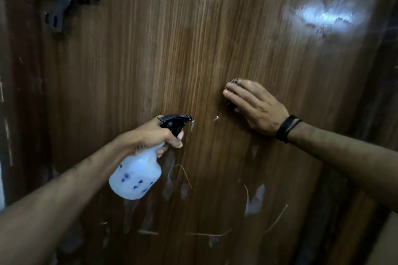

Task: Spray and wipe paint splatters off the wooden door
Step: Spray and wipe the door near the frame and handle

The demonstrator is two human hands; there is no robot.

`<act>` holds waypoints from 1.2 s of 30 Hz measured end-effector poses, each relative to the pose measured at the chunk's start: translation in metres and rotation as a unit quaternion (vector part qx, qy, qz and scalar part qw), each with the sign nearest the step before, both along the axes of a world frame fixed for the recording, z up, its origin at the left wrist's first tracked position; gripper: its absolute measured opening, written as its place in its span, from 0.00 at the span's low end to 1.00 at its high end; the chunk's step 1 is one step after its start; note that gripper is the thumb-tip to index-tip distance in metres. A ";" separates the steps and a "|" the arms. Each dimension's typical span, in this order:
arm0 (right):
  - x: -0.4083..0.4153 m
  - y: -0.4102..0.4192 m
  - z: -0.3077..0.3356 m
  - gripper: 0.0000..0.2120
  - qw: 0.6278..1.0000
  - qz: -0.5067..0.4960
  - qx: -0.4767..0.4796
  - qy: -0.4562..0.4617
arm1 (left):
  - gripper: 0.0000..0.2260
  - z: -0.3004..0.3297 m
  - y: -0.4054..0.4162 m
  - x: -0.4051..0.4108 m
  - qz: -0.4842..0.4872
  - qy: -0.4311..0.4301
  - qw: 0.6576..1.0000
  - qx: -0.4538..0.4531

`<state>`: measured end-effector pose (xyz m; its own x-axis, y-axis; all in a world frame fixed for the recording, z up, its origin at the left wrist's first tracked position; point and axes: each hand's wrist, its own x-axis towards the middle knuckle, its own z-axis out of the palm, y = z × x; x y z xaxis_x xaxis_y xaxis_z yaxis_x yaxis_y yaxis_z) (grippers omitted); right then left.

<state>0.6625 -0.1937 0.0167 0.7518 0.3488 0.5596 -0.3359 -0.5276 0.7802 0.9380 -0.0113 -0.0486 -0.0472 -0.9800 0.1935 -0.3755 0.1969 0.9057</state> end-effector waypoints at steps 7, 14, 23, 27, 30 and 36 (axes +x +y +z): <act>0.015 0.001 -0.016 0.25 0.991 -0.022 -0.038 0.126 | 0.07 -0.005 -0.006 -0.010 -0.013 -0.074 0.997 0.003; 0.042 0.016 0.033 0.27 0.997 0.018 0.055 -0.050 | 0.07 -0.001 -0.010 -0.001 -0.021 -0.091 0.996 0.003; 0.059 0.019 -0.067 0.22 0.983 0.014 -0.054 0.173 | 0.09 0.009 0.005 0.020 -0.054 -0.025 0.997 0.039; 0.070 0.020 -0.070 0.22 0.965 0.012 -0.094 0.246 | 0.11 0.014 0.014 0.020 -0.077 0.001 0.996 0.036; 0.078 0.022 -0.030 0.21 0.990 0.033 -0.039 0.131 | 0.12 0.018 0.015 0.021 -0.075 0.004 0.997 0.030; 0.076 0.029 0.004 0.20 0.998 0.016 0.029 0.054 | 0.11 0.018 0.008 0.018 -0.077 0.010 0.997 0.024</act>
<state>0.7382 -0.1648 0.0207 0.7978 0.3425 0.4962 -0.2346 -0.5818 0.7787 0.9565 -0.0031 -0.0309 -0.1948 -0.9696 0.1481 -0.3260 0.2064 0.9226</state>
